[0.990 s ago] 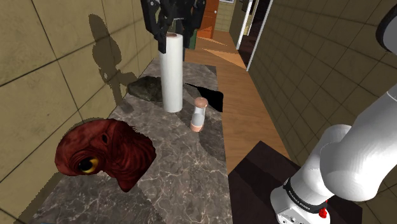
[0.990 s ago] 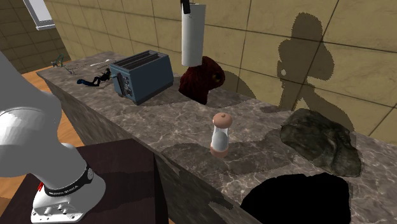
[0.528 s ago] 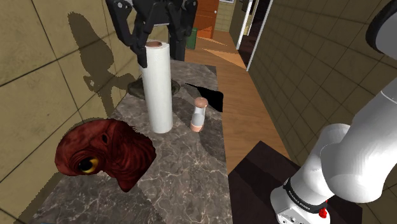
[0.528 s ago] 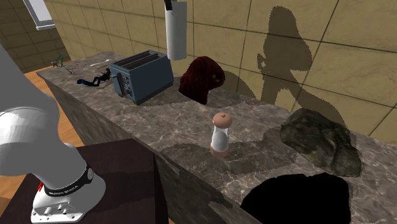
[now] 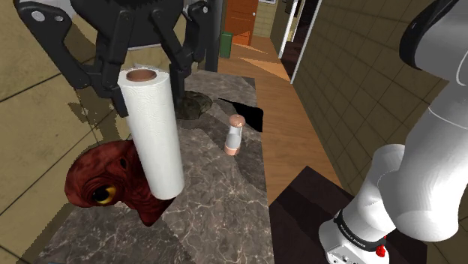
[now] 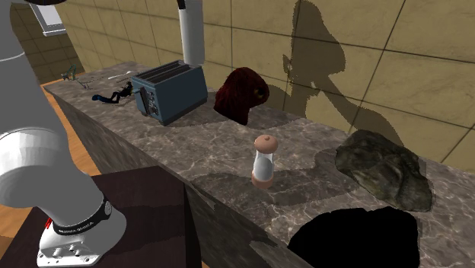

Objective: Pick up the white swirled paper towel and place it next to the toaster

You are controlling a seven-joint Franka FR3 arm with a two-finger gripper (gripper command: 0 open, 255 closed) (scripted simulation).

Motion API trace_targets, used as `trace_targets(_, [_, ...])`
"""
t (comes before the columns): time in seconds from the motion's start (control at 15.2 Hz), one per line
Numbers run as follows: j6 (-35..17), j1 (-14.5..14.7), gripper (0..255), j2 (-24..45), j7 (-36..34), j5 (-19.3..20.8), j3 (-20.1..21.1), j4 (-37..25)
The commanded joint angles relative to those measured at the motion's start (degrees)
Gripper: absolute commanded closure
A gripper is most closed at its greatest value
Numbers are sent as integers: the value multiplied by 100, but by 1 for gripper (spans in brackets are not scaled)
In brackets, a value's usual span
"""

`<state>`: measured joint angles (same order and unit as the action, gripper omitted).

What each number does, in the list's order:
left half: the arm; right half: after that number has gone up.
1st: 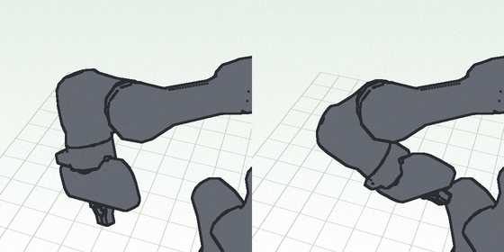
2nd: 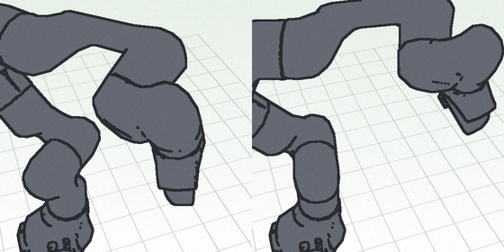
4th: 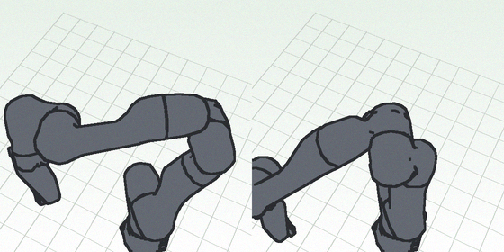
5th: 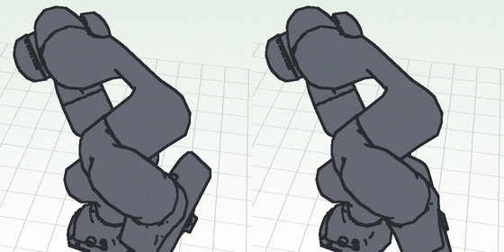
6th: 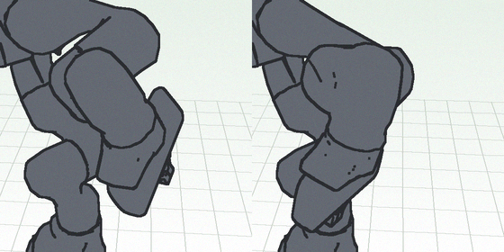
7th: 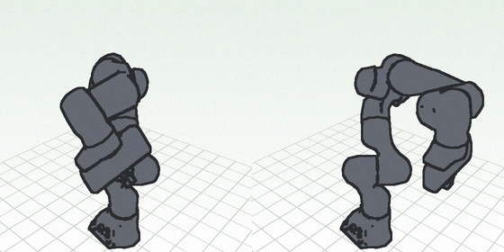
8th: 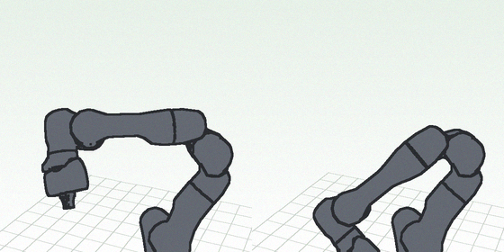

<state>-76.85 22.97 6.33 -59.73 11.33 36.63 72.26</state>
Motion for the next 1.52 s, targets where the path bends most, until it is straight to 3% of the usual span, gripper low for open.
trace_targets(0.0, [-2, 126, 255, 136, -190, 87, 72, -82])
trace_targets(1.45, [-1969, -176, 255, -615, -107, -391, -89, 2461])
